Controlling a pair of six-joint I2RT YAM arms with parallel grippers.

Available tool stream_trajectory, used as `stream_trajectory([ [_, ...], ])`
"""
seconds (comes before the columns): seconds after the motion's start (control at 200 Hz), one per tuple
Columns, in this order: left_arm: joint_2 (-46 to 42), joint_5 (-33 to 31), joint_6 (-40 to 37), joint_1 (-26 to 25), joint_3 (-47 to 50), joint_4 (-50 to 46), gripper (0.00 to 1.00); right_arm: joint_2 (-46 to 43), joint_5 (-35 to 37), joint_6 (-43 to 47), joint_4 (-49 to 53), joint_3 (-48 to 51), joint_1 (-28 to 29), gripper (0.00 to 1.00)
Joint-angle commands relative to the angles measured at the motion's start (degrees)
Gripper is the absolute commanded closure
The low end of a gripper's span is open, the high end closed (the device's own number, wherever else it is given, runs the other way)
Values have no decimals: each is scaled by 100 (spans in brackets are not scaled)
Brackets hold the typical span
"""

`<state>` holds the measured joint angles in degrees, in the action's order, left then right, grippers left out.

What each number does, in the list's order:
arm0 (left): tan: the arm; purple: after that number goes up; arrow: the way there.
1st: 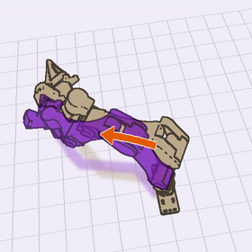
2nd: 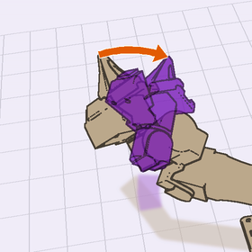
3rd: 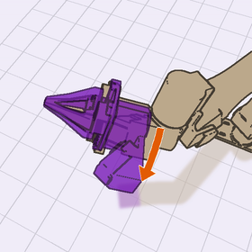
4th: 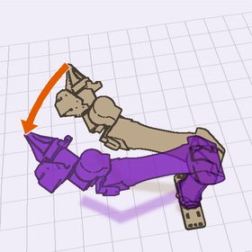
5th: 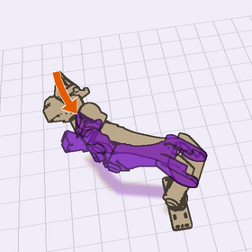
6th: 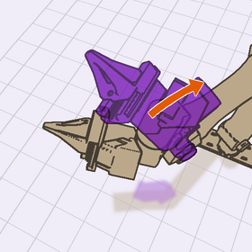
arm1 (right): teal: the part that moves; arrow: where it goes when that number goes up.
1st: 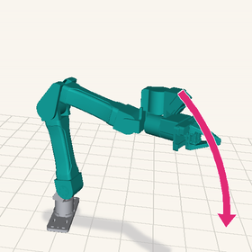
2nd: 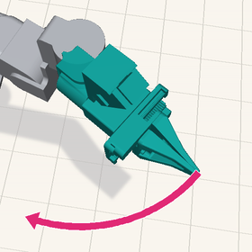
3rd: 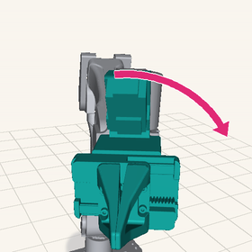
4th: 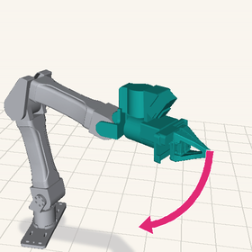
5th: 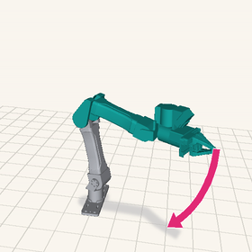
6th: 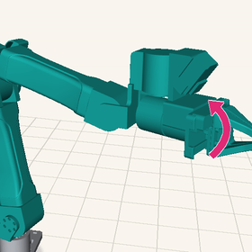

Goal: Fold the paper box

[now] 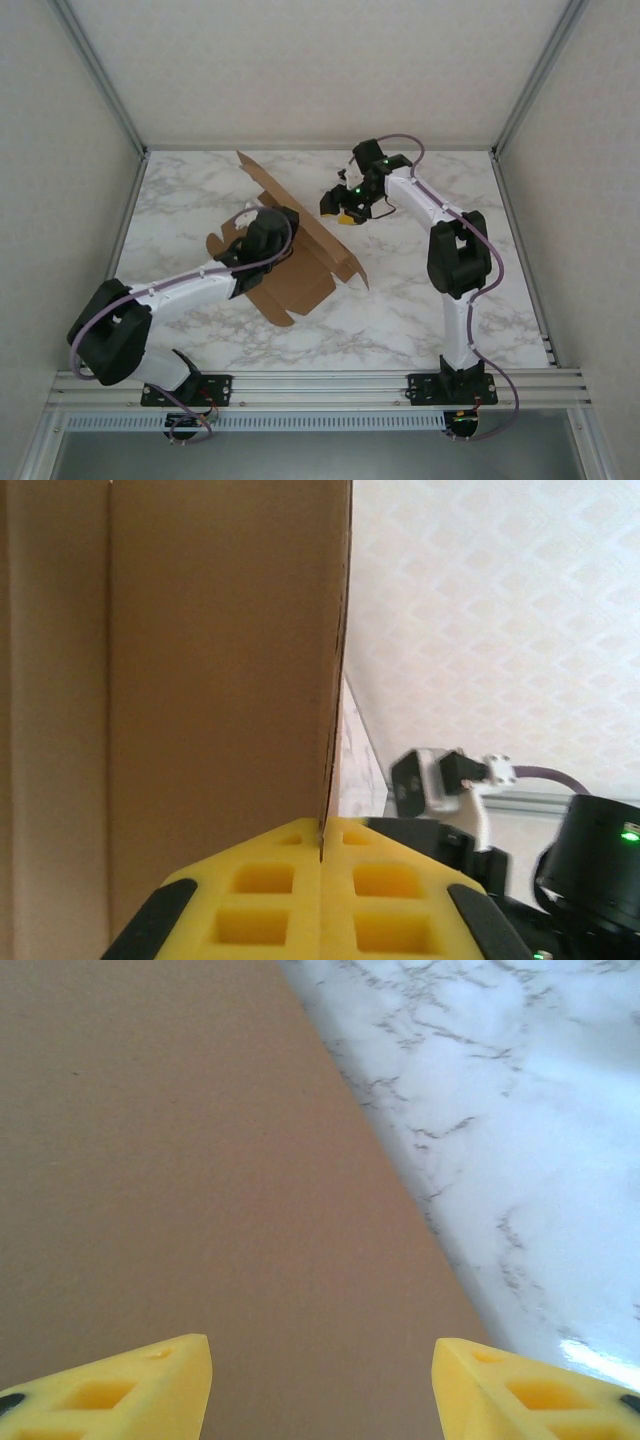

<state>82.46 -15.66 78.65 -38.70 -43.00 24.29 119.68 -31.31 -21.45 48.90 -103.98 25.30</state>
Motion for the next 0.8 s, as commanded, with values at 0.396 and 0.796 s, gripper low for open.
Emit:
stream_trajectory([
  [0.396, 620, -738, -143, -4, 610, 2392, 100, -2088, 1565, -534, 145, 1056, -126, 45],
  [0.796, 1356, -1736, 805, -56, -632, 1143, 100, -3786, 1258, -1709, -1218, 3555, -103, 69],
])
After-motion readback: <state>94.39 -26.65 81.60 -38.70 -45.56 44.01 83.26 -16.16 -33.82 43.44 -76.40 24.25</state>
